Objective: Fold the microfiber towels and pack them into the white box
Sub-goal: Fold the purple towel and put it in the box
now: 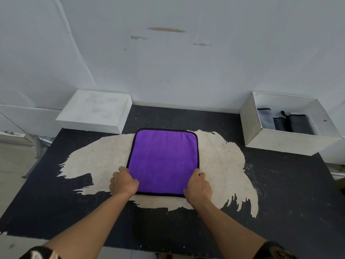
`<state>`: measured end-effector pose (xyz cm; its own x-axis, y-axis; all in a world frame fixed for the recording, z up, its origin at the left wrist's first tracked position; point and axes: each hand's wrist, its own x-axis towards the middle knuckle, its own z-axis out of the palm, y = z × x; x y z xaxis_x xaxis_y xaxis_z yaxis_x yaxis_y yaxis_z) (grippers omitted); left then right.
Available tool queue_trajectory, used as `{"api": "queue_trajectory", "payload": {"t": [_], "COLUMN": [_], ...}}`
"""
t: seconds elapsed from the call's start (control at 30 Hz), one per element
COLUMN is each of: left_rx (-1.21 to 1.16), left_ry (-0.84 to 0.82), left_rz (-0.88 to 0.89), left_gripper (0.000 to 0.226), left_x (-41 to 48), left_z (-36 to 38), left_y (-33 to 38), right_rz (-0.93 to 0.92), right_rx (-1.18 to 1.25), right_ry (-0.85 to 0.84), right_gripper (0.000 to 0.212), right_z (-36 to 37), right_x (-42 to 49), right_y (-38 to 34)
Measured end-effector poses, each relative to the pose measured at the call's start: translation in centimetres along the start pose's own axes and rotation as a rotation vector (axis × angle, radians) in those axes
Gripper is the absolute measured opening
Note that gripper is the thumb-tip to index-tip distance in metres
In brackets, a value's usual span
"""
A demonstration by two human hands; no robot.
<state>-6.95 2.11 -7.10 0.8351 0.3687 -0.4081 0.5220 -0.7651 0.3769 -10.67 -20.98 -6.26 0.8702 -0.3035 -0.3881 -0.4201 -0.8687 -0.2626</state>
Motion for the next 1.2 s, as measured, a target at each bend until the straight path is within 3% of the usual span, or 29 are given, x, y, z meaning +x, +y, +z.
{"api": "queue_trajectory", "payload": {"t": [0.13, 0.27, 0.37, 0.53, 0.7, 0.83, 1.03, 1.13, 1.2], "left_rx": [-0.089, -0.027, -0.078, -0.203, -0.218, -0.281, -0.54, -0.706, -0.708], "left_ry": [-0.061, -0.16, -0.121, -0.104, -0.101, -0.159, -0.111, -0.19, -0.256], "left_rz": [-0.078, -0.057, -0.024, -0.081, -0.026, -0.004, -0.075, -0.191, -0.237], "left_gripper": [0.053, 0.023, 0.023, 0.049, 0.02, 0.019, 0.019, 0.005, 0.015], "left_x": [0.7, 1.2, 1.3, 1.2, 1.8, 2.7, 4.3, 5.1, 5.3], "left_z": [-0.8, -1.1, -0.8, -0.8, -1.3, -1.4, -2.5, -3.7, -4.3], "left_y": [0.0, -0.2, -0.2, 0.3, 0.4, 0.5, 1.9, 3.4, 4.1], "right_rz": [0.063, 0.178, 0.261, 0.304, 0.29, 0.326, 0.437, 0.486, 0.511], "right_rx": [0.195, 0.472, 0.593, 0.619, 0.663, 0.727, 0.885, 0.99, 1.023], "right_ry": [0.009, -0.001, -0.003, 0.039, 0.013, -0.019, -0.027, -0.109, -0.176], "right_gripper": [0.04, 0.031, 0.024, 0.032, 0.027, 0.029, 0.035, 0.02, 0.016], "right_z": [0.4, 0.5, 0.5, 0.7, 0.4, -0.2, -2.2, -3.7, -4.4], "right_x": [0.3, 1.1, 1.3, 1.8, 3.0, 4.2, 6.2, 7.3, 7.9], "right_y": [0.0, 0.5, 0.7, 1.0, 1.1, 0.9, 0.1, -0.2, -0.1]}}
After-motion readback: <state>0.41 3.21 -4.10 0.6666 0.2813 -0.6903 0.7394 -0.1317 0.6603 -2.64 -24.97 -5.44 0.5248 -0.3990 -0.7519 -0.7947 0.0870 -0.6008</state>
